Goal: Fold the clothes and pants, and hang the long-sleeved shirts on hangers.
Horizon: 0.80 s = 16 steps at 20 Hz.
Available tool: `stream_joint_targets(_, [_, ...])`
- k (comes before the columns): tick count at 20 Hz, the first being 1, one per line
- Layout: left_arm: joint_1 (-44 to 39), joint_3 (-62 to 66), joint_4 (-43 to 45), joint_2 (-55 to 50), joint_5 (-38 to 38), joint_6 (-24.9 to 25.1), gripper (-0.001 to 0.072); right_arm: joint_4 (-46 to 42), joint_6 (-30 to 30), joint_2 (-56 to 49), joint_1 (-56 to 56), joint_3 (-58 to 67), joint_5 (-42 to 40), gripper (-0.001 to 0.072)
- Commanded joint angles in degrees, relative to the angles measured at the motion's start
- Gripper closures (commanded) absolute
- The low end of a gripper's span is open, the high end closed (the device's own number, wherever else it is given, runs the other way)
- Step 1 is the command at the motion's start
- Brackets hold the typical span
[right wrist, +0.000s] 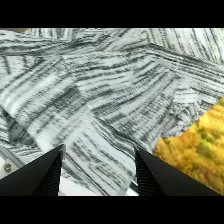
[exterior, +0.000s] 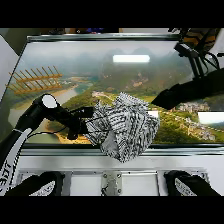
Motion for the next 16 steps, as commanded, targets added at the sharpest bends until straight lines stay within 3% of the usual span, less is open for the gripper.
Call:
stream_joint_targets(1, [0.0,0.0,0.0,0.0,-0.5,0.1,0.0695,9.6,-10.5,4.1,-11.7,-10.3,0.9,0.0245])
stream_joint_targets(4, [0.0,0.0,0.0,0.0,-0.6,0.1,0.0696,16.5,-17.7,7.3,-16.6,-18.1,0.8,0.0245])
stream_joint_targets(11, [0.0,0.0,0.1,0.0,-1.7,0.2,0.0695,15.5,-20.5,8.3,-15.9,-22.2,3.3,0.0241])
stream_joint_targets(12, [0.0,0.0,0.1,-0.1,-1.7,0.2,0.0695,16.0,-39.6,8.4,-15.9,-22.2,1.7,0.0242])
stream_joint_targets(13, [0.0,0.0,0.1,-0.1,-1.7,0.2,0.0695,16.2,-45.0,8.4,-16.2,-22.3,0.8,0.0242])
stream_joint_targets(16, [0.0,0.0,0.2,-0.1,-1.7,0.2,0.0695,22.0,-52.0,7.6,-16.2,-24.4,-0.4,0.0244])
